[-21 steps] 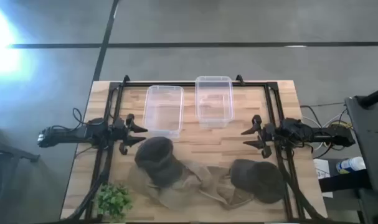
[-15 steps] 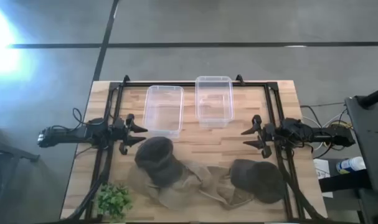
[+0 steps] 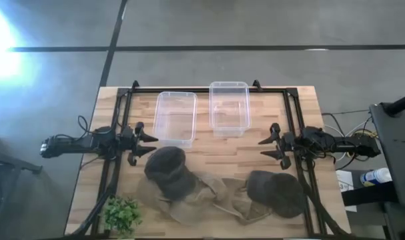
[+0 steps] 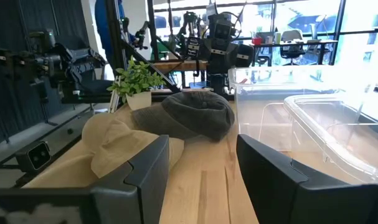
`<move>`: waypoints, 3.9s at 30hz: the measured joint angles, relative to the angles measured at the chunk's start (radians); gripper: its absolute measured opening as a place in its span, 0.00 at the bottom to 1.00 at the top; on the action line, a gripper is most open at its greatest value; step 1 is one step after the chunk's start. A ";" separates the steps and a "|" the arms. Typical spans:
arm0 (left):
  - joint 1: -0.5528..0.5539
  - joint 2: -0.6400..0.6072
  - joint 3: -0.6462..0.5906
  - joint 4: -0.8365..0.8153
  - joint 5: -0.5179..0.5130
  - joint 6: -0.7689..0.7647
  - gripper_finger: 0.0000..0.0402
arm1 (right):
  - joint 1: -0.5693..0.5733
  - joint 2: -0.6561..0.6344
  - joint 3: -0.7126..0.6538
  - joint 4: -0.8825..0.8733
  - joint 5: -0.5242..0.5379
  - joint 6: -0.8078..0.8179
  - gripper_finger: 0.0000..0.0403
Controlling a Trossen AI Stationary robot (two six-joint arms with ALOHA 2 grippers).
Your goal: Pick & Place hat
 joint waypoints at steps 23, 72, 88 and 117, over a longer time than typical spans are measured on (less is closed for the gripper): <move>0.000 0.000 0.000 0.000 0.000 0.000 0.45 | 0.000 0.000 0.000 0.001 0.007 0.002 0.45; 0.000 0.000 0.005 0.040 0.004 -0.653 0.45 | 0.194 1.355 0.654 0.302 0.117 1.450 0.45; -0.016 0.029 0.075 0.087 0.074 -1.118 0.43 | 0.263 1.674 0.942 0.322 0.100 1.548 0.45; -0.397 0.842 0.476 -0.590 0.021 -0.926 0.08 | 0.430 1.919 1.283 0.289 0.232 1.446 0.45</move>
